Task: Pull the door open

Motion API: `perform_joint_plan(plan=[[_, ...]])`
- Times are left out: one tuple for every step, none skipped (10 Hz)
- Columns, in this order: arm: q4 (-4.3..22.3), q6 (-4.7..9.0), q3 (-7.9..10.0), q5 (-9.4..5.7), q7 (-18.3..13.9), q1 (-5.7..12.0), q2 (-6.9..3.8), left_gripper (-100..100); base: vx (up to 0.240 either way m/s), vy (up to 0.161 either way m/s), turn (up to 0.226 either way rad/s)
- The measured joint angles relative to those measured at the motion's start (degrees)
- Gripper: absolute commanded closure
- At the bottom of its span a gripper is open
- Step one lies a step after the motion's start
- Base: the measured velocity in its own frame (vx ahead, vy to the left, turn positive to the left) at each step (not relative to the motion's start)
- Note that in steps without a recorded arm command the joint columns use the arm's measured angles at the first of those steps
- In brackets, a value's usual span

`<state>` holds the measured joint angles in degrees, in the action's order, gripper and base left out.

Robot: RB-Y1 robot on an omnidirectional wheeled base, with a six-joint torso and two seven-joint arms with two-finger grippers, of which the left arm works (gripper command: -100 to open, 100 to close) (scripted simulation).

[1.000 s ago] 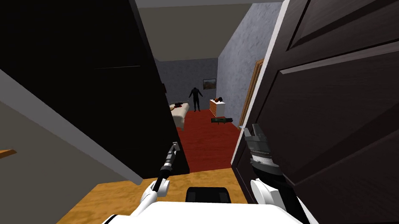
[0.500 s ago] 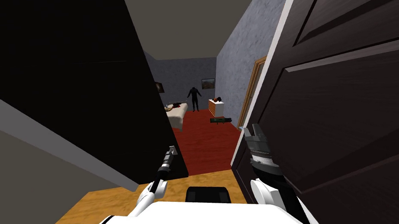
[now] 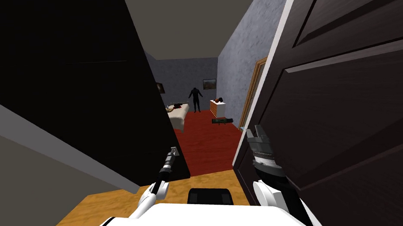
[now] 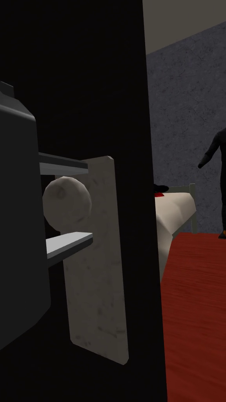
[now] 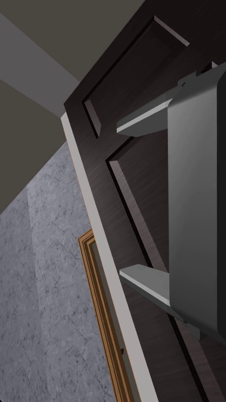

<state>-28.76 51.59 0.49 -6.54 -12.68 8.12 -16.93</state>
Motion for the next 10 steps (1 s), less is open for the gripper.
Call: perform_joint_plan(plan=[[-0.2,0.06,-0.12,-0.08,-0.1,0.02,-0.17,100,-0.191,0.046,-0.142],[0.6,0.47,-0.33,-0.14,-0.2,0.43,-0.31,100,-0.221,0.057,-0.161],[0.2,0.43,-0.56,-0.23,-0.2,0.04,-0.41,100,-0.228,0.076,-0.175],[-0.7,0.03,-0.85,-0.33,-0.3,-0.6,-0.46,100,-0.226,0.08,-0.191],[-0.7,-0.03,-1.18,-0.43,-0.4,-0.79,-0.56,100,-0.214,0.073,-0.193],[-0.6,0.06,-1.47,-0.55,-0.5,-0.88,-0.67,100,-0.22,0.075,-0.209],[-0.9,0.09,-1.73,-0.69,-0.6,-1.08,-0.83,100,-0.231,0.117,-0.209],[-1.2,0.16,-2.1,-0.81,-0.7,-1.29,-0.94,100,-0.249,0.117,-0.182],[-1.1,0.41,-2.48,-0.87,-0.9,-1.11,-0.99,100,-0.217,0.102,-0.136],[-0.8,0.67,-2.82,-0.88,-1.0,-0.97,-0.92,100,-0.09,0.038,-0.045]])
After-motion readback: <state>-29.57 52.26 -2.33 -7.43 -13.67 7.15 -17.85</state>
